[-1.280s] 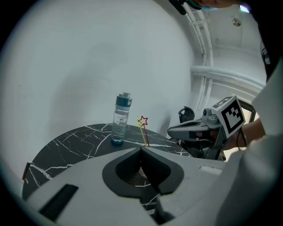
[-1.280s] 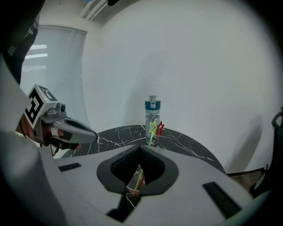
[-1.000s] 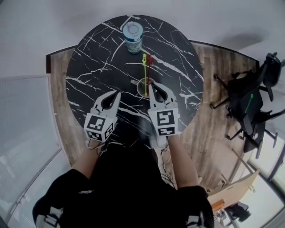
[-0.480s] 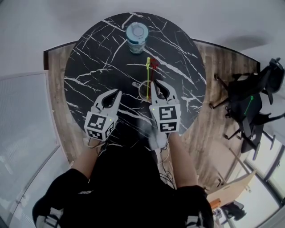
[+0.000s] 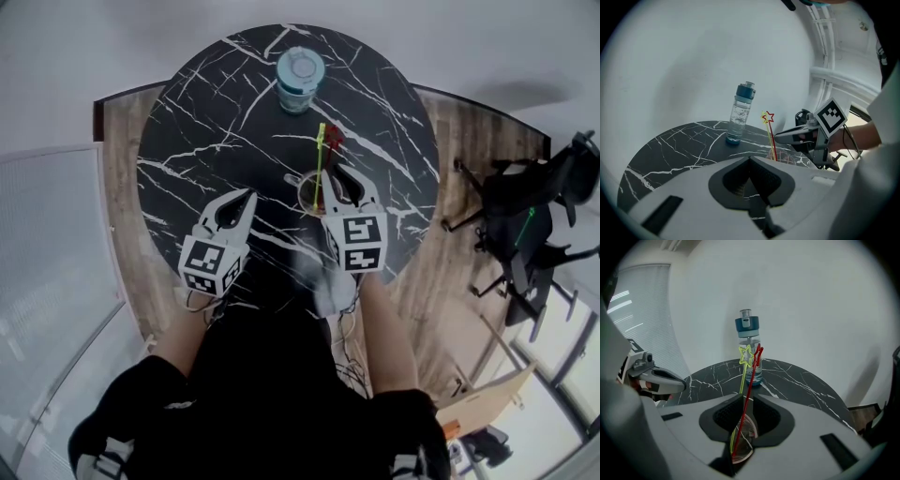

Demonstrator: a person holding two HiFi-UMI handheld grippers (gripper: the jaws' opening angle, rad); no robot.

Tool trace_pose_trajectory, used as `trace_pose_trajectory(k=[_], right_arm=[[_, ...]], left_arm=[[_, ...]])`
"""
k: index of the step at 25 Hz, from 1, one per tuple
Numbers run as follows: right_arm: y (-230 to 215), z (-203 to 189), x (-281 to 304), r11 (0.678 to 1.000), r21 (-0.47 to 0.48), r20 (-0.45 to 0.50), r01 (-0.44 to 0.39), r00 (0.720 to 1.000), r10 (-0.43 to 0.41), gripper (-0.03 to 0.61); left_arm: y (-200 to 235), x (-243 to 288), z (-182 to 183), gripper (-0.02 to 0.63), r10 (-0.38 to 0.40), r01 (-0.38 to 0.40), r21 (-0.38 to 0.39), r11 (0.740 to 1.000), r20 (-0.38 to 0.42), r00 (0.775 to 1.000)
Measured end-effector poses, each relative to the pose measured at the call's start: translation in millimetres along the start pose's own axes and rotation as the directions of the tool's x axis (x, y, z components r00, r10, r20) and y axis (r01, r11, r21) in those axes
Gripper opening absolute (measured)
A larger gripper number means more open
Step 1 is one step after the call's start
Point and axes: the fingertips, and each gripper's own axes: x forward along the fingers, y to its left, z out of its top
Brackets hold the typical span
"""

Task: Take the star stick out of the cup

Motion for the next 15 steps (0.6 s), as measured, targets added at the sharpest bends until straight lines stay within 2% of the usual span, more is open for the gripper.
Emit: trace_pose_trajectory(k=[12,15], right_arm=[[0,-3,14,0.999,0.046,-0.029,-0.017,0.999,0.018,0.072],[-2,-5,16,0.999,0.037,-0.033,-0.007,0.999,0.009,0.055]], left_arm=[[9,-5,-2,-0.002,0.008,-0.008,-0.013,1.000,-0.001,1.000],[10,-5,-3,-0.002,0.010,-0.010,-0.017,1.000,0.001,1.000]])
